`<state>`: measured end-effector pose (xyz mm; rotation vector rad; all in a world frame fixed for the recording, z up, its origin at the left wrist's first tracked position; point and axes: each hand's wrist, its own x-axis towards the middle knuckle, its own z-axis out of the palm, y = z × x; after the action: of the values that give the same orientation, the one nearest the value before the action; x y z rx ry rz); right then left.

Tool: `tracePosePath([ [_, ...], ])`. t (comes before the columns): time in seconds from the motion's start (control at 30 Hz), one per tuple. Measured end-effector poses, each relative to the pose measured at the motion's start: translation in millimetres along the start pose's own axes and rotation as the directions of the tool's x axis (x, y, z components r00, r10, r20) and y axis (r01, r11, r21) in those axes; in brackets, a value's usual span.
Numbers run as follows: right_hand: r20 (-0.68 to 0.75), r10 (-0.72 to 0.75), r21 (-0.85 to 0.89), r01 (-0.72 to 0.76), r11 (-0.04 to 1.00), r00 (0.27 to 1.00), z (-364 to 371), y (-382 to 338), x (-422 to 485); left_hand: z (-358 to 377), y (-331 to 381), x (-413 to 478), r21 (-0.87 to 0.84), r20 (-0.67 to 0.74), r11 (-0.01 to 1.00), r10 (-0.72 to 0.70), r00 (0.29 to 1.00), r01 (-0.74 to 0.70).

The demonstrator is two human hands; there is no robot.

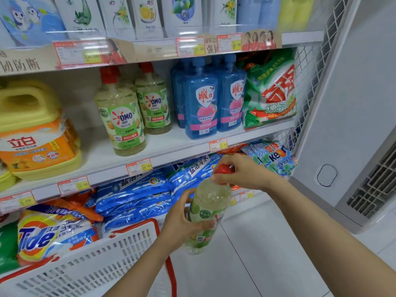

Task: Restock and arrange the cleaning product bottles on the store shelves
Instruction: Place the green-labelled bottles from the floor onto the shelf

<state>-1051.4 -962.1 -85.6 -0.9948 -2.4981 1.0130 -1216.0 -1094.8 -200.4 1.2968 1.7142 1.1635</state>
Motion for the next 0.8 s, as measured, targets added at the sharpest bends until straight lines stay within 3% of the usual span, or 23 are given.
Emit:
tracePosePath([
  [0.13,-0.093,0.06,0.063,-0.054,0.997,0.994,25,32,-4,14,-16,8,0.06,0.094,0.997,-0.059,0.994,0.053],
  [0.37,-0.068,0.078,-0.056,-0.082,0.995,0.995,88,88,-14,58,-52,16,0.154,0.097,0.978,-0.159,0.982,0.144],
  [0.6,0.15,0.247,0.299,-0.283,0.912,0.957,124,148,-38,99,-109,1,0.186,0.197,0.941,-0.317,0.928,0.282],
  [0.8,0.197,0.341,0.471,-0.394,0.789,0.919,156,189,-59,117,-141,-3,0.206,0.326,0.928,-0.364,0.872,0.311],
])
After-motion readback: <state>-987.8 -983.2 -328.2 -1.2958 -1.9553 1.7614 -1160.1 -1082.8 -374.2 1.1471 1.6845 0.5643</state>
